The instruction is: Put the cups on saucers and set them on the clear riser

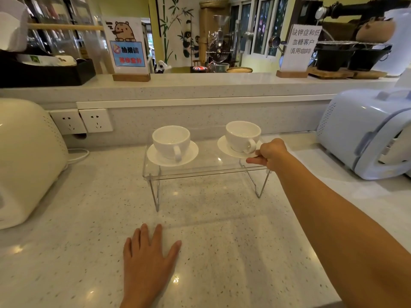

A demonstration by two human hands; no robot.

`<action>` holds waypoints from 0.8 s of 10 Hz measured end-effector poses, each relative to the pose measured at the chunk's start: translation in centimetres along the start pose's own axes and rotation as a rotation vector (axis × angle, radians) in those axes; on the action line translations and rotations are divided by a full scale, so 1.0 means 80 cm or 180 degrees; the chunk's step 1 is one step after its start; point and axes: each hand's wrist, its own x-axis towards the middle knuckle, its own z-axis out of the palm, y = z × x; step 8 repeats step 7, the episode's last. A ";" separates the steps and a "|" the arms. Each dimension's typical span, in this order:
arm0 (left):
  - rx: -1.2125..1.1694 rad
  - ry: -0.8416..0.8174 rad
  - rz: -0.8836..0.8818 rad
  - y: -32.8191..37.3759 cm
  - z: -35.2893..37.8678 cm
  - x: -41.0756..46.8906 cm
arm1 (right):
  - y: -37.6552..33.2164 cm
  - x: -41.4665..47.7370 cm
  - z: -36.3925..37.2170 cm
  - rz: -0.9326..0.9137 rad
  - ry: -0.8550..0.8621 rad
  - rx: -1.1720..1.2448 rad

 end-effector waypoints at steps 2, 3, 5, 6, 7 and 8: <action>0.0011 0.0016 0.0040 0.000 -0.002 0.001 | -0.004 -0.003 -0.007 0.0071 -0.0144 0.0023; 0.0109 0.0013 0.0062 0.001 -0.003 0.000 | -0.007 -0.008 -0.013 0.0087 -0.0229 0.0046; 0.0127 -0.0009 0.0086 0.001 -0.007 0.001 | -0.007 -0.029 -0.032 0.0080 -0.0452 -0.0153; 0.0174 -0.0048 0.0086 -0.002 -0.007 0.000 | -0.007 -0.041 -0.042 -0.0201 -0.0438 -0.0419; 0.0176 -0.0106 0.0101 -0.003 -0.007 0.004 | 0.000 -0.057 -0.054 -0.0703 -0.0467 -0.0531; 0.0176 -0.0106 0.0101 -0.003 -0.007 0.004 | 0.000 -0.057 -0.054 -0.0703 -0.0467 -0.0531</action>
